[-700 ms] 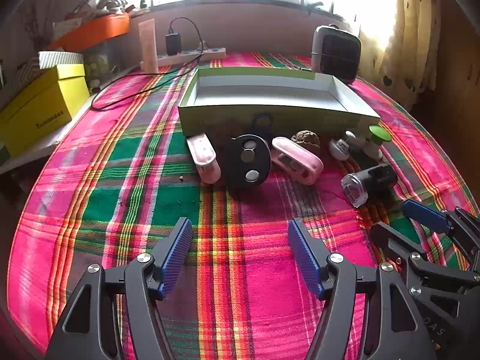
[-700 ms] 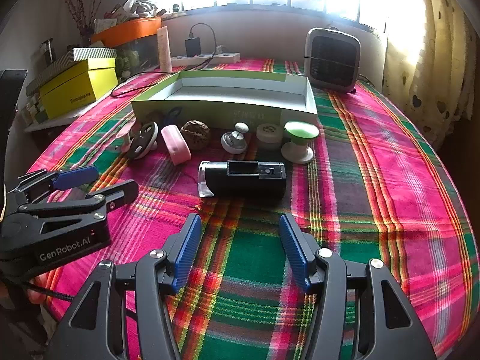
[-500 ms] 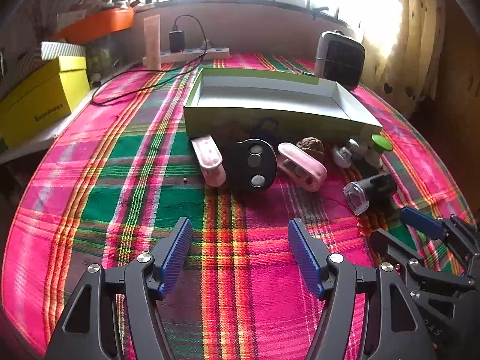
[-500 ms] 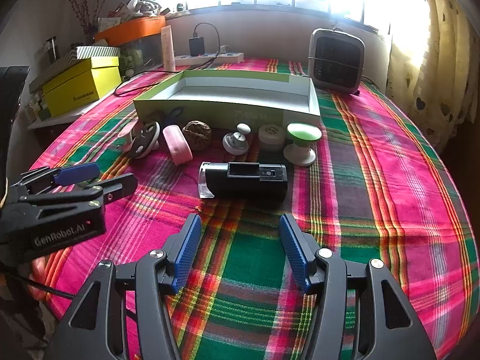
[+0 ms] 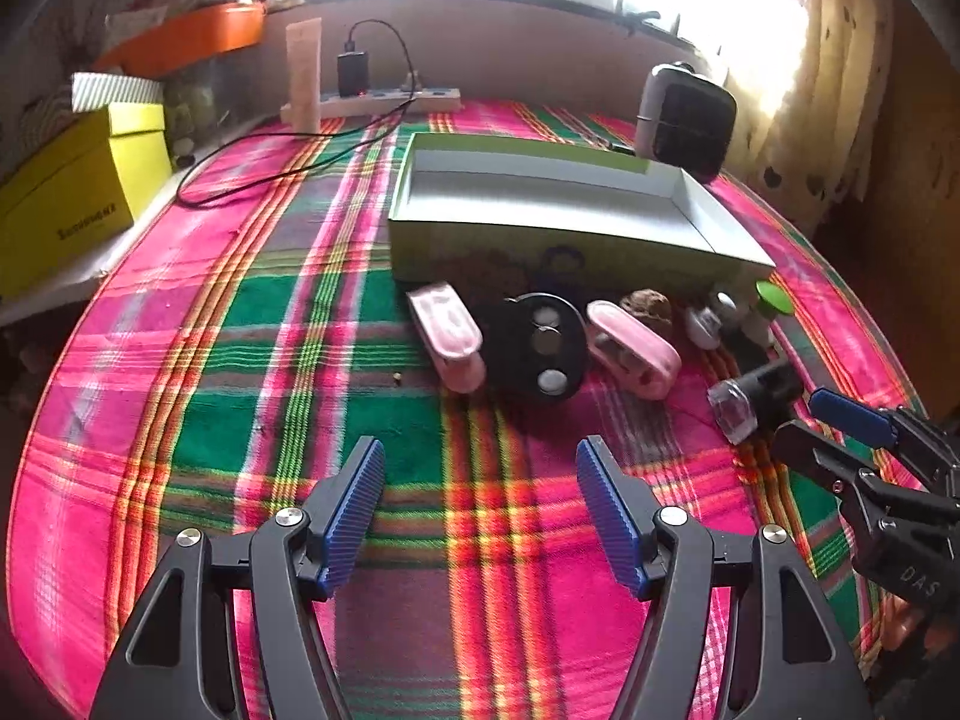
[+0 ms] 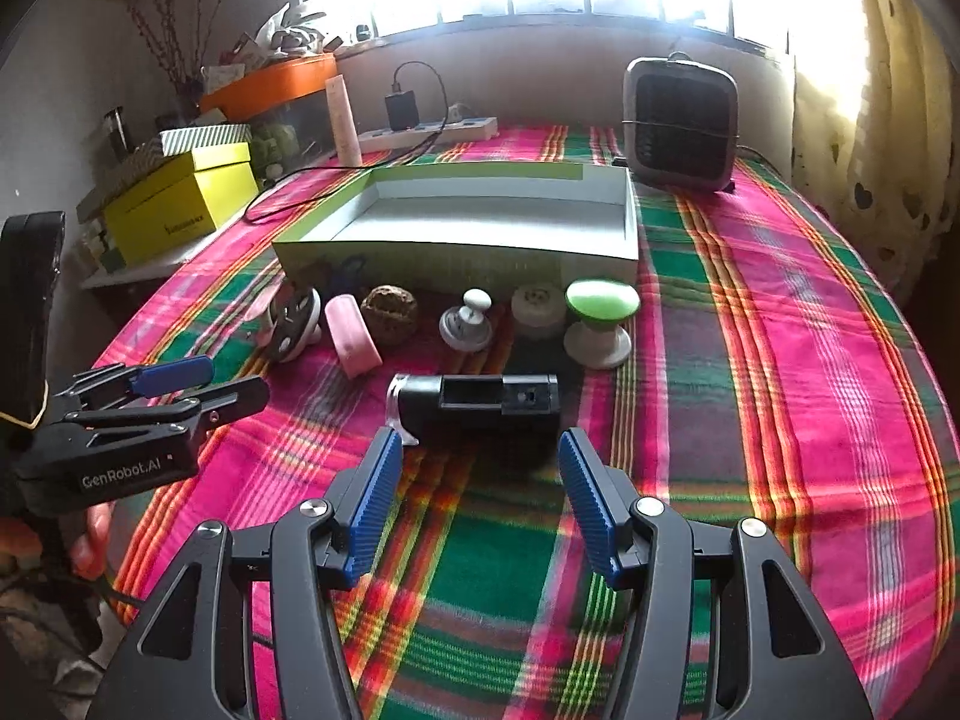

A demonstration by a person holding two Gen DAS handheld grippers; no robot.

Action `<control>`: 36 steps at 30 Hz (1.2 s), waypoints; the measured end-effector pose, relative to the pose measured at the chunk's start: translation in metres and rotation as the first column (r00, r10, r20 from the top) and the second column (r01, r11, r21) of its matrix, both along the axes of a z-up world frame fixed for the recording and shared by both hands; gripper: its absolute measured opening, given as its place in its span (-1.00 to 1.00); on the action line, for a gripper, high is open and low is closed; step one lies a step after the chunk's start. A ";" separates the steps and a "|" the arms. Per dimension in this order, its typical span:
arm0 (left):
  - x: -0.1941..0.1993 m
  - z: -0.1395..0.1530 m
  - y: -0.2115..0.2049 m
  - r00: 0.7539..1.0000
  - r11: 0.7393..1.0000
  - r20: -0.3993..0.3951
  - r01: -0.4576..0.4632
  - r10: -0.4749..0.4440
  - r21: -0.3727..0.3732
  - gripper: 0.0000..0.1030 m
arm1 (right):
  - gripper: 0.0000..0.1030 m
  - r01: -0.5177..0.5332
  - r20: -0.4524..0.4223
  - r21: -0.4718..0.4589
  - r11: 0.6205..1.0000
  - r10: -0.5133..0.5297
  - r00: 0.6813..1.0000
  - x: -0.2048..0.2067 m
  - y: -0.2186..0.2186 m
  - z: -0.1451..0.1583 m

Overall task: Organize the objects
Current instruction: 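Move right tool to the black rectangular device while left tool approaches the pink oblong piece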

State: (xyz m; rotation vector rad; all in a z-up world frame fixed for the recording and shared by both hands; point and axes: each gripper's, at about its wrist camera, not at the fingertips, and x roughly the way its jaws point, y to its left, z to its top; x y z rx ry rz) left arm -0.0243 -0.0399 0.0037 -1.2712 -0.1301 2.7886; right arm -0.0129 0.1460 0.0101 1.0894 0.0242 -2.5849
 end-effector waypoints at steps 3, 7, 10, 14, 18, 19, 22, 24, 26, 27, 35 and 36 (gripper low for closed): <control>-0.003 0.000 -0.006 1.000 1.000 0.001 -0.012 0.012 0.010 0.29 | 0.08 -0.010 -0.014 0.008 1.000 0.010 1.000 -0.003 0.000 0.002; -0.007 0.001 -0.011 1.000 1.000 0.002 -0.015 0.014 0.027 0.29 | 0.08 -0.019 -0.021 -0.005 1.000 0.019 1.000 -0.007 0.004 0.004; -0.014 0.001 -0.013 1.000 1.000 0.006 -0.016 0.015 0.027 0.28 | 0.08 -0.035 -0.018 -0.026 0.999 0.035 0.999 -0.013 0.006 0.005; -0.020 0.002 -0.017 0.999 0.999 0.008 -0.031 0.031 0.031 0.29 | 0.08 -0.062 -0.021 -0.040 0.997 0.061 0.998 -0.021 0.006 0.008; -0.023 0.001 -0.018 0.999 0.999 0.015 -0.032 0.032 0.022 0.28 | 0.08 -0.119 -0.009 -0.053 0.991 0.119 0.993 -0.023 0.003 0.009; -0.023 0.001 -0.018 0.999 0.999 0.015 -0.032 0.032 0.020 0.28 | 0.08 -0.138 -0.006 -0.050 0.989 0.138 0.990 -0.023 0.002 0.008; -0.022 0.001 -0.018 0.999 0.999 0.015 -0.033 0.032 0.022 0.29 | 0.08 -0.180 -0.001 -0.054 0.982 0.180 0.984 -0.025 0.001 0.009; -0.022 0.000 -0.017 0.999 0.999 0.015 -0.032 0.032 0.018 0.29 | 0.08 -0.172 -0.013 -0.022 0.985 0.172 0.985 -0.028 0.000 0.010; -0.022 0.000 -0.016 0.999 0.999 0.016 -0.031 0.031 0.018 0.28 | 0.08 -0.173 -0.014 -0.022 0.985 0.172 0.985 -0.031 -0.001 0.011; -0.023 0.000 -0.016 0.999 0.999 0.016 -0.031 0.031 0.017 0.28 | 0.08 -0.183 -0.008 -0.029 0.983 0.183 0.983 -0.032 -0.001 0.011; -0.023 -0.002 -0.015 0.999 0.999 0.017 -0.028 0.028 0.022 0.28 | 0.08 -0.236 0.051 -0.027 0.971 0.237 0.970 -0.030 0.000 0.004; -0.023 -0.002 -0.015 0.999 0.999 0.017 -0.027 0.027 0.023 0.29 | 0.08 -0.243 0.054 -0.025 0.970 0.244 0.968 -0.028 0.000 0.004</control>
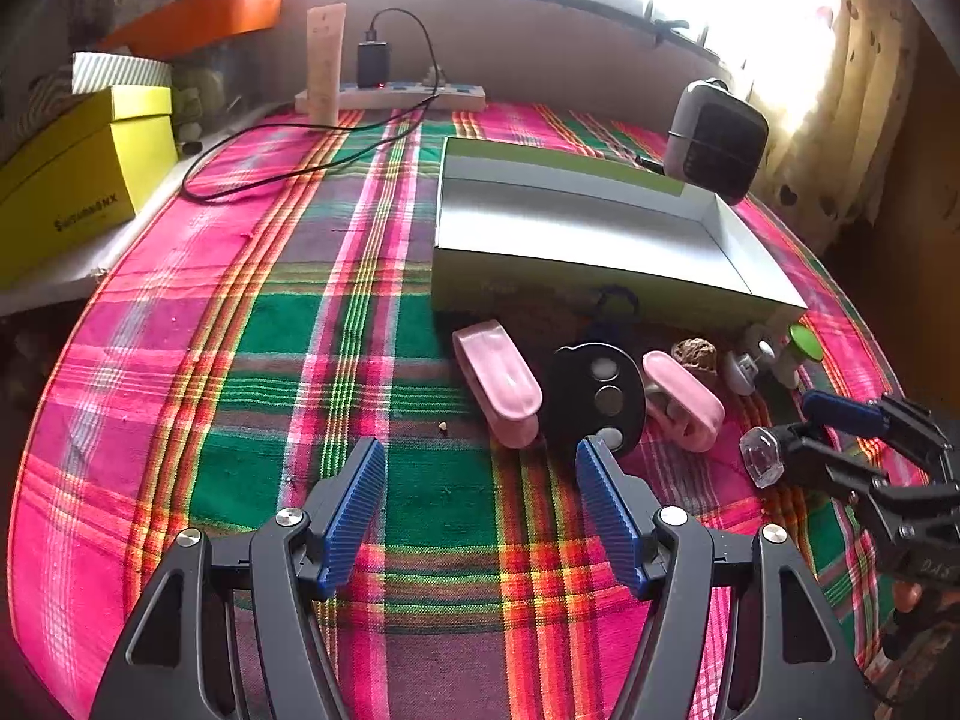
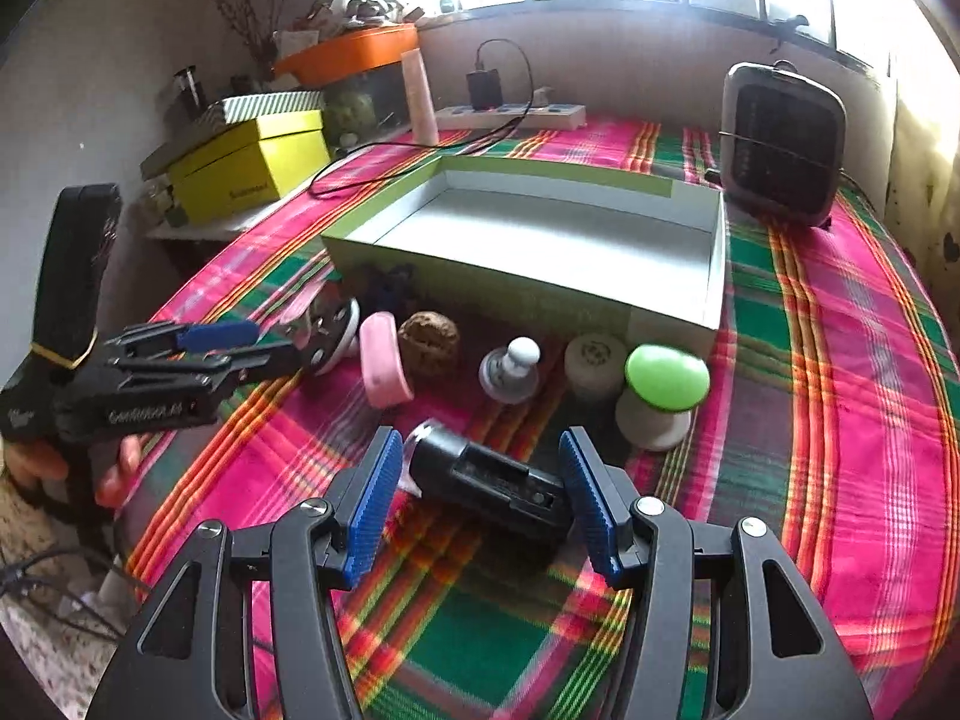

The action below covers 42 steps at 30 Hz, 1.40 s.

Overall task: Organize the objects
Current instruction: 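Move right tool to the black rectangular device while left tool approaches the pink oblong piece, then close right tool on the black device while left tool grasps the pink oblong piece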

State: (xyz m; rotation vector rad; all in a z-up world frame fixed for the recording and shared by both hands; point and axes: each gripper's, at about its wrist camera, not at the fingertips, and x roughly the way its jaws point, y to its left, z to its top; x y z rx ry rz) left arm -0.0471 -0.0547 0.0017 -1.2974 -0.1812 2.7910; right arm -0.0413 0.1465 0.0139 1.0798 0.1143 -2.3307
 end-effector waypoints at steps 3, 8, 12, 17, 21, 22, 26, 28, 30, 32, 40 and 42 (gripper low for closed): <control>-0.001 0.000 0.000 1.000 1.000 0.001 0.001 -0.001 -0.001 0.28 | 0.08 -0.017 0.008 0.015 1.000 0.017 1.000 0.007 0.000 0.000; -0.003 -0.001 0.000 1.000 1.000 0.004 -0.006 0.006 0.010 0.29 | 0.08 -0.069 0.020 0.032 0.997 0.068 0.997 0.018 -0.009 -0.002; -0.006 0.001 -0.004 1.000 0.999 0.007 -0.012 0.012 0.032 0.29 | 0.08 -0.097 0.033 0.086 0.992 0.095 0.995 0.024 -0.021 -0.009; -0.015 0.005 -0.011 0.999 0.998 0.012 -0.042 0.042 0.048 0.28 | 0.08 -0.071 0.036 0.059 0.996 0.069 0.997 0.021 -0.022 -0.012; -0.022 0.008 -0.013 0.999 0.998 0.003 -0.054 0.054 0.039 0.28 | 0.08 -0.056 0.023 0.066 0.996 0.054 0.998 0.020 -0.025 -0.011; -0.023 0.008 -0.014 0.998 0.998 0.005 -0.056 0.055 0.040 0.28 | 0.08 -0.055 0.020 0.068 0.996 0.054 0.998 0.021 -0.025 -0.011; -0.029 0.006 -0.012 0.998 0.998 0.015 -0.064 0.064 -0.009 0.28 | -0.11 -0.029 0.014 0.063 0.998 0.029 0.999 0.019 -0.023 -0.011; -0.031 0.005 -0.014 0.998 0.998 0.024 -0.063 0.063 -0.005 0.28 | -0.15 -0.023 0.017 0.050 0.998 0.022 1.000 0.017 -0.022 -0.011; -0.032 0.004 -0.016 0.997 0.997 0.029 -0.072 0.072 -0.022 0.28 | -0.22 -0.015 0.014 0.051 0.999 0.014 1.000 0.017 -0.022 -0.011; -0.032 0.004 -0.019 0.996 0.996 0.023 -0.080 0.081 -0.045 0.28 | -0.33 -0.004 0.012 0.050 0.999 0.004 1.000 0.015 -0.021 -0.011; -0.044 0.000 -0.018 0.996 0.993 0.025 -0.083 0.085 -0.088 0.27 | -0.35 0.007 0.001 0.055 0.998 -0.007 1.000 0.014 -0.023 -0.012; -0.048 0.001 -0.017 0.996 0.990 0.022 -0.086 0.089 -0.109 0.26 | -0.35 0.011 0.000 0.053 0.999 -0.011 1.000 0.014 -0.023 -0.012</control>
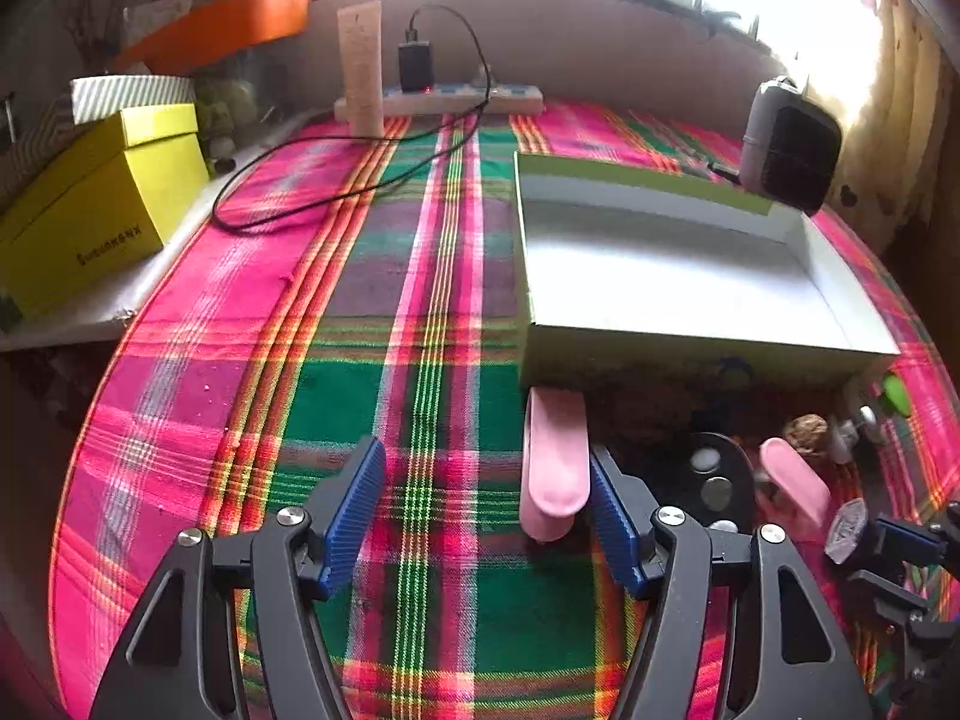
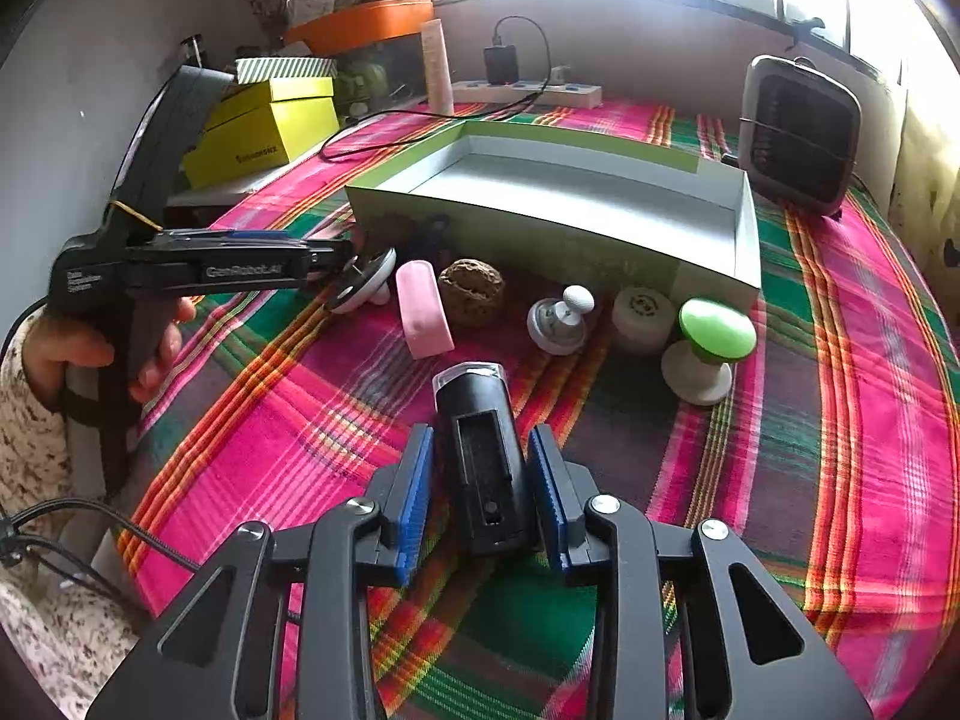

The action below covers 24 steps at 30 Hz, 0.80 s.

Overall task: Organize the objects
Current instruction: 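Close right tool on the black device while left tool grasps the pink oblong piece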

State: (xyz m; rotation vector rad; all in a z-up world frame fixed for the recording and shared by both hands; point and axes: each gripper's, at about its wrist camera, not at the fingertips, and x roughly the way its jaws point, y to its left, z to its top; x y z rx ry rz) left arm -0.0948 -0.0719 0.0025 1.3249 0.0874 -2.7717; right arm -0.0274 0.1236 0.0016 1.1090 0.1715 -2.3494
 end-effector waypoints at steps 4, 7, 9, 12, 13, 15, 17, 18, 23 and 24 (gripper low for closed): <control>-0.006 0.001 -0.001 1.000 1.000 0.001 0.000 0.000 0.002 0.24 | -0.35 0.004 -0.008 0.010 1.000 -0.004 1.000 -0.001 -0.003 0.000; -0.009 0.001 -0.002 1.000 1.000 0.000 -0.003 0.003 0.002 0.18 | -0.35 0.011 -0.013 0.017 1.000 -0.011 1.000 -0.001 -0.004 0.000; -0.010 0.001 -0.002 1.000 1.000 0.001 0.000 0.000 -0.006 0.15 | -0.35 0.013 -0.013 0.015 1.000 -0.012 1.000 -0.001 -0.004 -0.001; -0.012 0.001 -0.001 1.000 1.000 0.001 0.003 -0.003 -0.008 0.11 | -0.35 0.016 -0.013 0.015 1.000 -0.016 1.000 -0.001 -0.004 -0.001; -0.012 0.001 -0.001 1.000 1.000 0.001 0.001 -0.001 -0.010 0.07 | -0.35 0.017 -0.014 0.015 1.000 -0.017 1.000 -0.001 -0.004 -0.001; -0.013 0.001 0.000 1.000 1.000 -0.001 0.002 -0.002 -0.011 -0.01 | -0.35 0.019 -0.018 0.018 1.000 -0.019 1.000 0.000 -0.004 -0.001; -0.014 0.002 0.001 1.000 1.000 -0.003 0.009 -0.009 -0.014 -0.17 | -0.35 0.022 -0.019 0.018 1.000 -0.021 1.000 0.000 -0.004 -0.002; -0.015 0.002 0.001 1.000 1.000 -0.004 0.012 -0.012 -0.014 -0.20 | -0.35 0.022 -0.018 0.018 1.000 -0.022 1.000 -0.001 -0.004 -0.002; -0.016 0.003 0.003 1.000 1.000 -0.007 0.018 -0.019 -0.018 -0.46 | -0.35 0.025 -0.017 0.017 1.000 -0.025 1.000 -0.001 -0.005 -0.001; -0.016 0.003 0.003 1.000 1.000 -0.007 0.019 -0.019 -0.016 -0.49 | -0.35 0.026 -0.017 0.017 1.000 -0.026 1.000 -0.002 -0.005 -0.002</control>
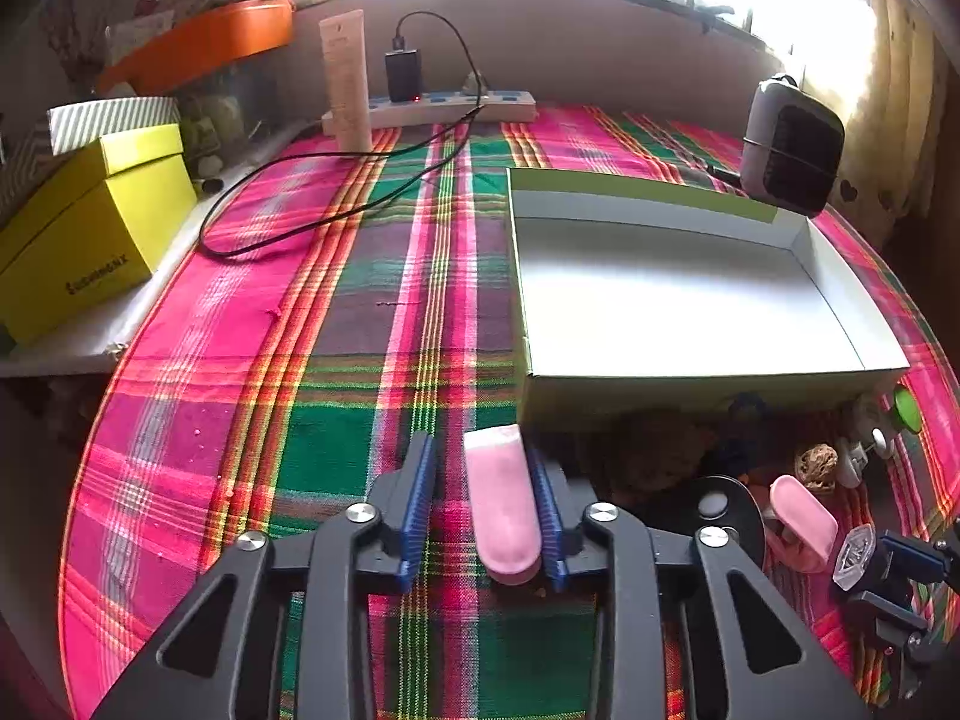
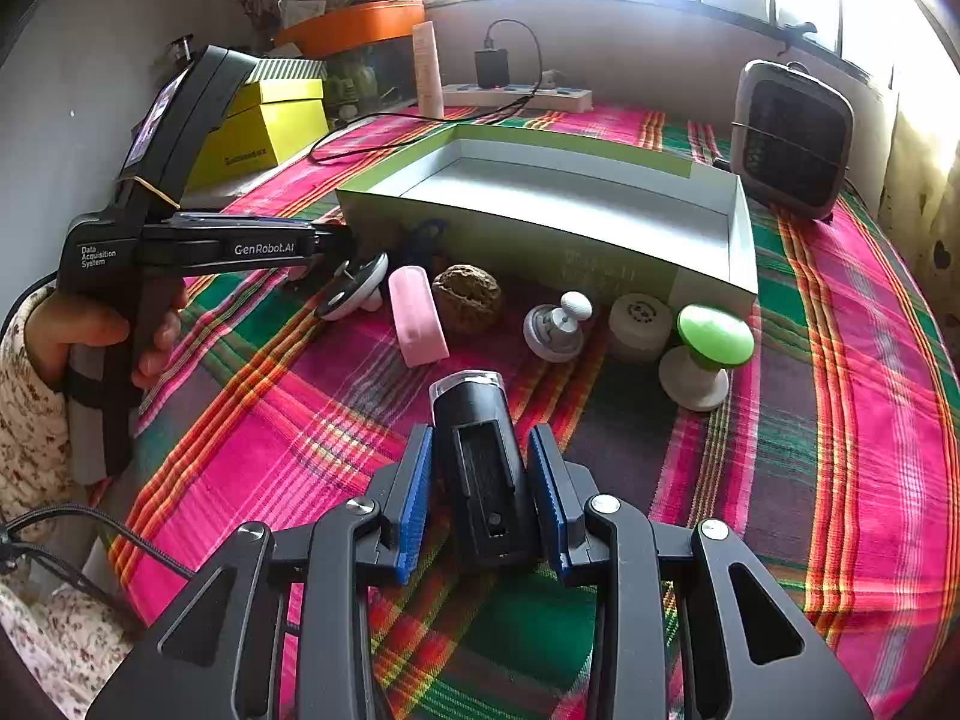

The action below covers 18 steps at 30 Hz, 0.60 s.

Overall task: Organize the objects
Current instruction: 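Close right tool on the black device while left tool grasps the pink oblong piece, then lift and carry the black device and pink piece over the white tray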

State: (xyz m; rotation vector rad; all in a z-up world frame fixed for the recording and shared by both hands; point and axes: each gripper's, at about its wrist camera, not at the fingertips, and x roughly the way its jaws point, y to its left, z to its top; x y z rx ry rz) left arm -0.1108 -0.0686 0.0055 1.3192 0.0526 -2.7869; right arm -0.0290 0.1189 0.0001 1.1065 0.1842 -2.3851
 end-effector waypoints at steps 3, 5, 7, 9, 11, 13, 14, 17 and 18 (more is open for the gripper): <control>0.000 0.000 -0.001 1.000 1.000 -0.001 0.001 -0.001 0.010 -0.69 | -0.36 0.004 0.001 0.001 1.000 -0.004 1.000 0.000 0.000 0.000; 0.000 0.000 -0.002 1.000 1.000 -0.002 0.003 -0.003 0.013 -0.69 | -0.36 0.005 0.001 0.001 1.000 -0.005 1.000 0.000 0.000 0.000; 0.001 0.001 -0.002 1.000 1.000 -0.001 0.007 -0.007 0.018 -0.69 | -0.37 0.006 0.001 0.004 1.000 -0.006 1.000 0.000 0.000 0.001; 0.002 0.001 -0.001 1.000 1.000 -0.003 0.012 -0.012 0.022 -0.69 | -0.40 0.011 0.000 0.007 1.000 -0.011 1.000 0.000 0.000 0.001; 0.002 0.001 0.000 1.000 1.000 -0.004 0.016 -0.016 0.025 -0.69 | -0.42 0.014 0.000 0.006 1.000 -0.014 1.000 0.000 0.000 0.002; 0.002 0.001 0.000 1.000 0.999 -0.005 0.019 -0.018 0.030 -0.69 | -0.42 0.014 0.000 0.008 1.000 -0.014 1.000 0.000 0.000 0.002; 0.004 0.001 0.001 1.000 0.999 -0.005 0.020 -0.019 0.030 -0.69 | -0.42 0.013 -0.001 0.008 1.000 -0.013 1.000 0.000 0.000 0.002; 0.006 0.001 0.002 1.000 0.999 -0.005 0.020 -0.020 0.029 -0.69 | -0.42 0.012 0.000 0.006 1.000 -0.012 1.000 -0.001 0.001 0.002; 0.006 0.001 0.002 1.000 0.999 -0.005 0.020 -0.020 0.030 -0.69 | -0.42 0.014 0.001 0.004 1.000 -0.014 1.000 -0.001 0.001 0.002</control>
